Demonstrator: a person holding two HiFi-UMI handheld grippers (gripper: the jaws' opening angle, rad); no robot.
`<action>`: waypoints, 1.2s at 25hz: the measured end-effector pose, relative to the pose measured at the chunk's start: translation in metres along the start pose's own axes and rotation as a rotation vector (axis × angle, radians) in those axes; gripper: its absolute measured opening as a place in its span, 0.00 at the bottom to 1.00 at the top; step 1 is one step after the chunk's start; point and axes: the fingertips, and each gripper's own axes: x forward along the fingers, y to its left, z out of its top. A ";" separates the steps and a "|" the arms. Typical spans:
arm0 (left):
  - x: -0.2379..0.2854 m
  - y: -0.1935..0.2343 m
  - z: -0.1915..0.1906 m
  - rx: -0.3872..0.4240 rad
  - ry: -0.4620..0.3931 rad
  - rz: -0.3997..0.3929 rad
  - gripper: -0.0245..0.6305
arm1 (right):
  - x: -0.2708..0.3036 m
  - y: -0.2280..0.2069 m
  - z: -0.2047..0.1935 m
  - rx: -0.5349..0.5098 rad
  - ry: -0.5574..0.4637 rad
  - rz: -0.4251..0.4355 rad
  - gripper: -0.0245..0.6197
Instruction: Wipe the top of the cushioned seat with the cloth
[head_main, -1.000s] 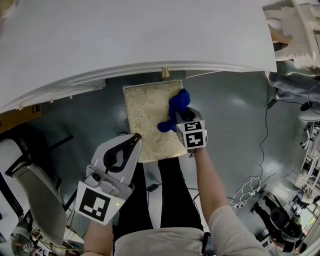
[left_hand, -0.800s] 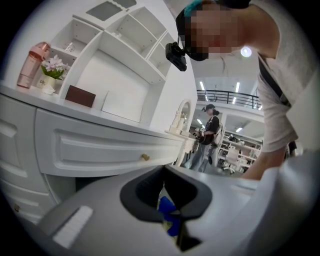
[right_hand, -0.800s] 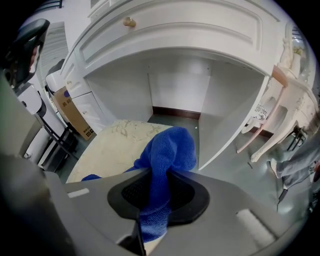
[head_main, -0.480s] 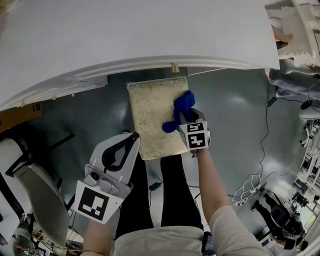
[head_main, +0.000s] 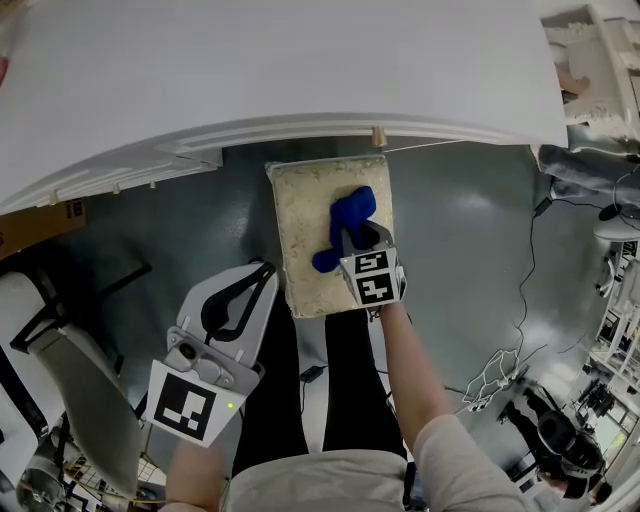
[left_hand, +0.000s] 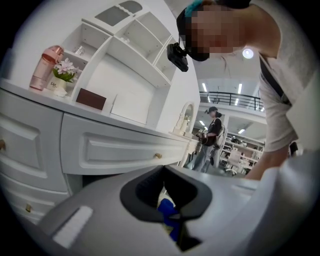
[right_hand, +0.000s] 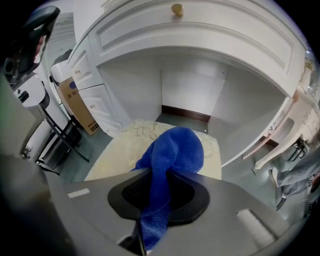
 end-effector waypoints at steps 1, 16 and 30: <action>-0.003 0.003 0.000 0.000 -0.001 0.002 0.04 | 0.001 0.008 0.003 -0.003 -0.003 0.006 0.14; -0.038 0.033 -0.005 -0.013 -0.003 0.022 0.04 | 0.016 0.090 0.032 -0.060 -0.020 0.069 0.14; -0.050 0.031 -0.012 -0.022 -0.012 0.054 0.04 | 0.015 0.108 0.031 -0.068 -0.031 0.101 0.14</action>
